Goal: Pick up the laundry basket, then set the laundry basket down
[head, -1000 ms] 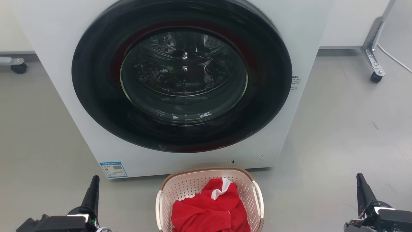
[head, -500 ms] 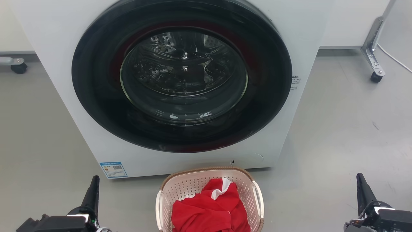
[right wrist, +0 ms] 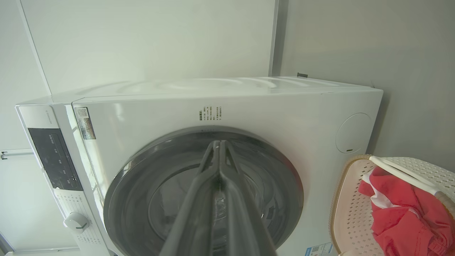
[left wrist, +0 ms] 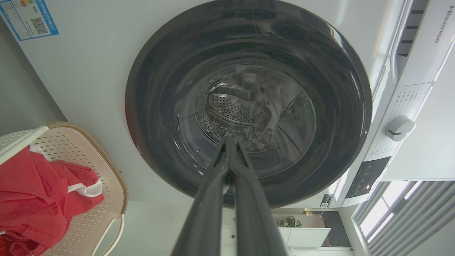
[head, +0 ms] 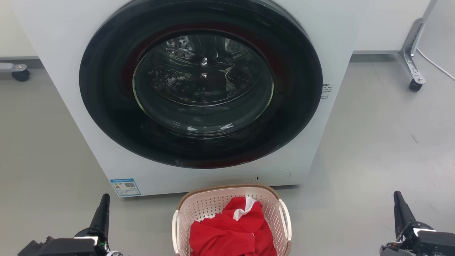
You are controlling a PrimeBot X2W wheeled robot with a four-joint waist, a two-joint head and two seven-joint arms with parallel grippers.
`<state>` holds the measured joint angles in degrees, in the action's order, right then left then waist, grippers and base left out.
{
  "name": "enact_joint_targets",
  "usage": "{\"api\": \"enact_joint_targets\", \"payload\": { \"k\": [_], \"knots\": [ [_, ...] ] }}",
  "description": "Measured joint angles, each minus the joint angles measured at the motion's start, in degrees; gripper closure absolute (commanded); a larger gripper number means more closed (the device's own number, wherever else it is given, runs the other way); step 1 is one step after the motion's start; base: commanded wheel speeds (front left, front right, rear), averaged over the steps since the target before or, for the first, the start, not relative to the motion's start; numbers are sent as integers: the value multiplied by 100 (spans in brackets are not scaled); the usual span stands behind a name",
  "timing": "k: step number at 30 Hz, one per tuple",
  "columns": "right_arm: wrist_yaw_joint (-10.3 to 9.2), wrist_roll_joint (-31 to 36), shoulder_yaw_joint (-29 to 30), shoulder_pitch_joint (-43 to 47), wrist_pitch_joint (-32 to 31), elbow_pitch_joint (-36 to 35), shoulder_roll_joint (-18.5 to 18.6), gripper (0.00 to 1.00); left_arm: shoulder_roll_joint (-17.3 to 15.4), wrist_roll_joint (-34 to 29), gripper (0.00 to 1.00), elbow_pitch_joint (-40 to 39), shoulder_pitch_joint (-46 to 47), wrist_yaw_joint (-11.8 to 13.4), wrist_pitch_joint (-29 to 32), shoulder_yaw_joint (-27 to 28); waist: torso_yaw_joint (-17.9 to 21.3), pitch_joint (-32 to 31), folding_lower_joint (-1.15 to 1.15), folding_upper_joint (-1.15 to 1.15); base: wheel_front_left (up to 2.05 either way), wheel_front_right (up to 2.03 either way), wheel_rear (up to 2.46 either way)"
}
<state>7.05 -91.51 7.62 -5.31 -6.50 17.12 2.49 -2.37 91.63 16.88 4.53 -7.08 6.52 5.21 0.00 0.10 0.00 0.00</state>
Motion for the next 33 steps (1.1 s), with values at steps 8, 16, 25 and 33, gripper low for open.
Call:
{"api": "enact_joint_targets", "payload": {
  "k": [8,16,25,33],
  "knots": [
    [0,0,0,0,0,-1,0,100,0,1,100,1,0,0,0,0,0,0,0,0,0,0,0],
    [0,0,0,0,0,-1,0,100,0,1,100,1,0,0,0,0,0,0,0,0,0,0,0],
    [0,0,0,0,0,-2,0,100,0,1,100,1,0,0,0,0,0,0,0,0,0,0,0],
    [0,0,0,0,0,-2,0,100,0,1,100,1,0,0,0,0,0,1,0,0,0,0,0]
  ]
}}
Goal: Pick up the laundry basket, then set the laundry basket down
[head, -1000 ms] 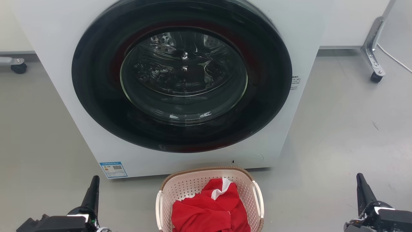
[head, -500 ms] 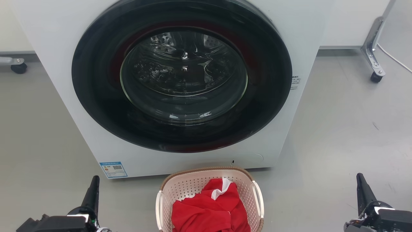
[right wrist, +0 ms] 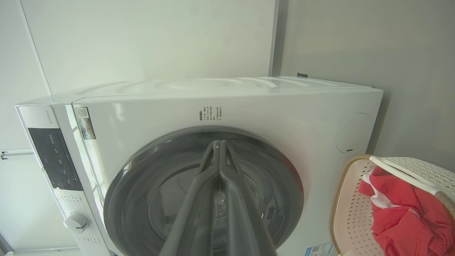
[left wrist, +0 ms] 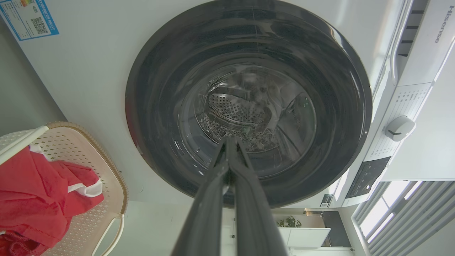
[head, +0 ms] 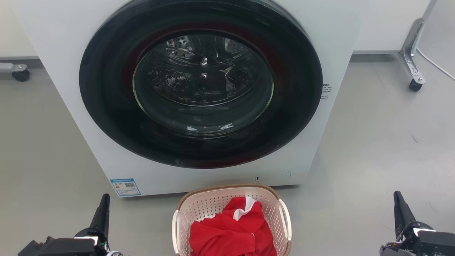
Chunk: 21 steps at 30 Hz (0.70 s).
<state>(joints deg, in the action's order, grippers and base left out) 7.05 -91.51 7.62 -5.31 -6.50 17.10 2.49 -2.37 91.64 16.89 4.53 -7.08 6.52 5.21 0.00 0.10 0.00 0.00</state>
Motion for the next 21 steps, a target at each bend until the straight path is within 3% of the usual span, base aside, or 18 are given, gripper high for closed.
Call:
{"api": "enact_joint_targets", "payload": {
  "k": [21],
  "knots": [
    [0,0,0,0,0,-1,0,100,0,1,100,-1,0,0,0,0,0,0,0,0,0,0,0]
  ]
}}
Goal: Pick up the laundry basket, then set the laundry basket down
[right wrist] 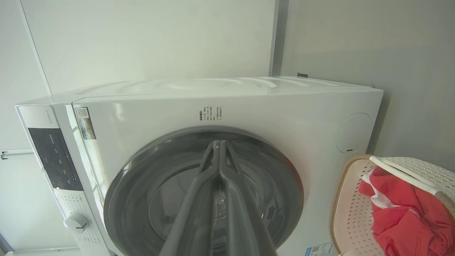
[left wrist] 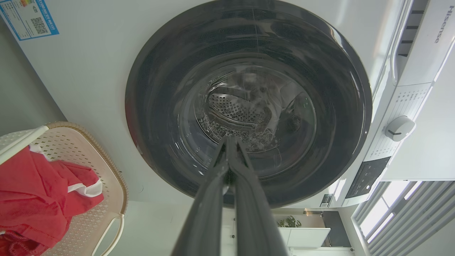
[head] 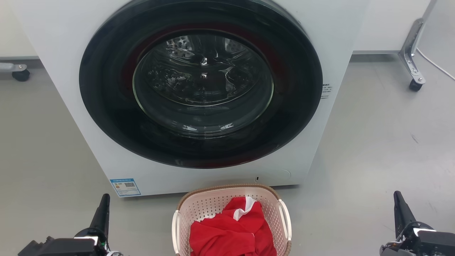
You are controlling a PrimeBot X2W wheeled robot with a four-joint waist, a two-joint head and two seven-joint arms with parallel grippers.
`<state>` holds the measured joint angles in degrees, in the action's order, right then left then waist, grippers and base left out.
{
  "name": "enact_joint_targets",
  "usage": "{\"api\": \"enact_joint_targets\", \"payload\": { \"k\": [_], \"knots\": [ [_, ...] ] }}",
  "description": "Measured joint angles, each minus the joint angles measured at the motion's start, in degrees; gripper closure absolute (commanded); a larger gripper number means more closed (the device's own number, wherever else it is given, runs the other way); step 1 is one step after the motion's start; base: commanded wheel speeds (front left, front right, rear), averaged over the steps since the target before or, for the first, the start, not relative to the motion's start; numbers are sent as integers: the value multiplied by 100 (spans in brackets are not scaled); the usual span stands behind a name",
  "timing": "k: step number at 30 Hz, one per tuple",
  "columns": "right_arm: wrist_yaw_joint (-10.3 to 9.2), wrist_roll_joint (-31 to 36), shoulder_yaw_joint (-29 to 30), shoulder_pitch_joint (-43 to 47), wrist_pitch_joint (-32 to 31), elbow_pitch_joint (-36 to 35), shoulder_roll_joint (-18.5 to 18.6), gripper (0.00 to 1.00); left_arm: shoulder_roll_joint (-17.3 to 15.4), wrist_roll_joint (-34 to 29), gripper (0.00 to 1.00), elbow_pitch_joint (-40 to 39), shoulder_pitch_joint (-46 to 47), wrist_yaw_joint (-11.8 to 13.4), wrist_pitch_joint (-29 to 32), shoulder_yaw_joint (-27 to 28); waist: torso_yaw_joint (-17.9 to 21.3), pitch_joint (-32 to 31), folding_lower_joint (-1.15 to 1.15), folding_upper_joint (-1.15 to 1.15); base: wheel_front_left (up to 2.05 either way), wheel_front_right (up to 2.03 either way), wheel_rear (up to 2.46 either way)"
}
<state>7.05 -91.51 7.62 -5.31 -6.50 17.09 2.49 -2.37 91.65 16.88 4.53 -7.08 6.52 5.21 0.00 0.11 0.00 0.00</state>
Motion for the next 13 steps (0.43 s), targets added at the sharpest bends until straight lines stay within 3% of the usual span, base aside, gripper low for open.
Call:
{"api": "enact_joint_targets", "payload": {
  "k": [13],
  "knots": [
    [0,0,0,0,0,-1,0,100,0,5,100,-1,0,0,0,0,0,0,0,0,0,0,0]
  ]
}}
